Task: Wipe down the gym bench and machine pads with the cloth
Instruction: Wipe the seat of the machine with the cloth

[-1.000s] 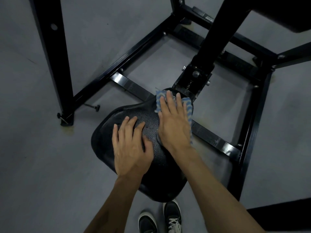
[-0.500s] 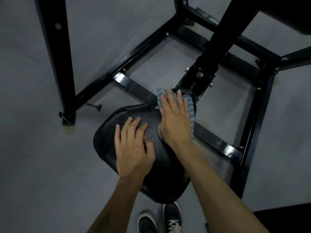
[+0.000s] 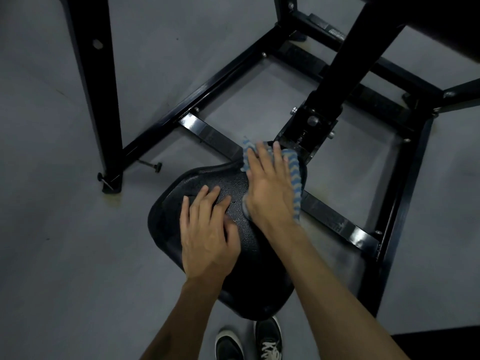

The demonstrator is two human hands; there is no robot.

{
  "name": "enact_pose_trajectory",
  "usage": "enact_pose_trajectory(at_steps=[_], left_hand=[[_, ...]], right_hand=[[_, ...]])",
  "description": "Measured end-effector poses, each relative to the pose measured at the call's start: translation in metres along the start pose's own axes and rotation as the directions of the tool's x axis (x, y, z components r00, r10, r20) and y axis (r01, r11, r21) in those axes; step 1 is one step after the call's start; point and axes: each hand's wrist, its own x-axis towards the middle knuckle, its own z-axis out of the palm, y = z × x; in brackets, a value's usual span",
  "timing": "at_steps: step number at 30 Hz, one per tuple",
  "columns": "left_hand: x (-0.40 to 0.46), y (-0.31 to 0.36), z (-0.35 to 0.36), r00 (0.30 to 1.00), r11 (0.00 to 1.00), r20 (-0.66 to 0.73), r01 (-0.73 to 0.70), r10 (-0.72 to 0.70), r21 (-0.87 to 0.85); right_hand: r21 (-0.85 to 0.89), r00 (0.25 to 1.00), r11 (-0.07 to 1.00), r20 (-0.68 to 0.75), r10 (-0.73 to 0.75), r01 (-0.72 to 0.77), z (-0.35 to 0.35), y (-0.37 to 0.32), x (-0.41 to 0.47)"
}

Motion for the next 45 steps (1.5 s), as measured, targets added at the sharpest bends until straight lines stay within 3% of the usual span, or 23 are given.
enact_pose_trajectory(at_steps=[2, 6, 9, 12, 14, 18, 20, 24, 27, 29, 32, 34, 40, 45], left_hand=[[0.000, -0.001, 0.000, 1.000, 1.000, 0.003, -0.003, 0.003, -0.001], [0.000, -0.001, -0.001, 1.000, 1.000, -0.004, -0.011, 0.011, -0.011], [-0.001, -0.001, -0.001, 1.000, 1.000, -0.018, -0.021, 0.021, -0.017], [0.000, -0.002, 0.000, 1.000, 1.000, -0.018, -0.022, 0.022, -0.011], [0.000, -0.003, 0.000, 0.999, 0.999, -0.011, -0.032, 0.032, 0.004], [0.000, -0.003, 0.000, 0.999, 0.999, 0.003, -0.044, 0.043, 0.015], [0.000, -0.003, 0.001, 0.999, 0.999, -0.001, -0.043, 0.043, 0.009], [0.000, -0.002, 0.000, 0.999, 0.999, -0.013, -0.034, 0.033, -0.016], [-0.001, -0.003, 0.001, 0.999, 0.999, -0.020, -0.038, 0.038, -0.014], [-0.001, -0.003, 0.002, 0.999, 0.999, -0.021, -0.047, 0.047, -0.012], [-0.001, -0.004, 0.002, 0.998, 0.998, -0.029, -0.064, 0.064, -0.004], [-0.002, -0.003, 0.003, 0.997, 0.998, -0.039, -0.064, 0.064, -0.013], [-0.001, -0.003, 0.004, 0.996, 0.997, -0.050, -0.073, 0.072, -0.020], [-0.001, -0.004, 0.004, 0.994, 0.994, -0.034, -0.107, 0.107, -0.022]], right_hand=[[0.049, 0.991, 0.992, 0.056, -0.119, 0.116, 0.006, -0.008, 0.002], [-0.014, 0.927, 0.935, 0.143, -0.348, 0.353, -0.001, 0.012, -0.009], [-0.090, 0.959, 0.963, 0.150, -0.239, 0.254, -0.012, 0.027, -0.014], [-0.082, 0.999, 0.996, 0.012, -0.031, 0.032, -0.004, 0.015, -0.002], [-0.044, 1.000, 0.999, -0.016, 0.020, -0.020, 0.007, -0.002, 0.007], [-0.042, 0.940, 0.946, 0.139, -0.312, 0.320, 0.006, 0.006, 0.007], [-0.072, 0.911, 0.917, 0.165, -0.378, 0.393, -0.005, 0.026, -0.004], [-0.115, 0.993, 0.986, 0.045, -0.113, 0.117, -0.013, 0.035, -0.003], [-0.043, 0.994, 0.993, -0.013, 0.106, -0.106, -0.002, 0.011, 0.026], [-0.002, 0.997, 0.997, -0.008, 0.077, -0.077, 0.008, -0.004, 0.030], [0.009, 0.984, 0.986, 0.069, -0.164, 0.164, 0.012, -0.012, 0.004], [0.006, 0.970, 0.974, 0.091, -0.226, 0.227, 0.005, 0.000, -0.014], [0.027, 0.999, 0.998, 0.021, 0.047, -0.048, -0.011, 0.018, -0.045], [0.211, 0.983, 0.975, 0.180, 0.027, -0.065, -0.028, 0.019, -0.048]])
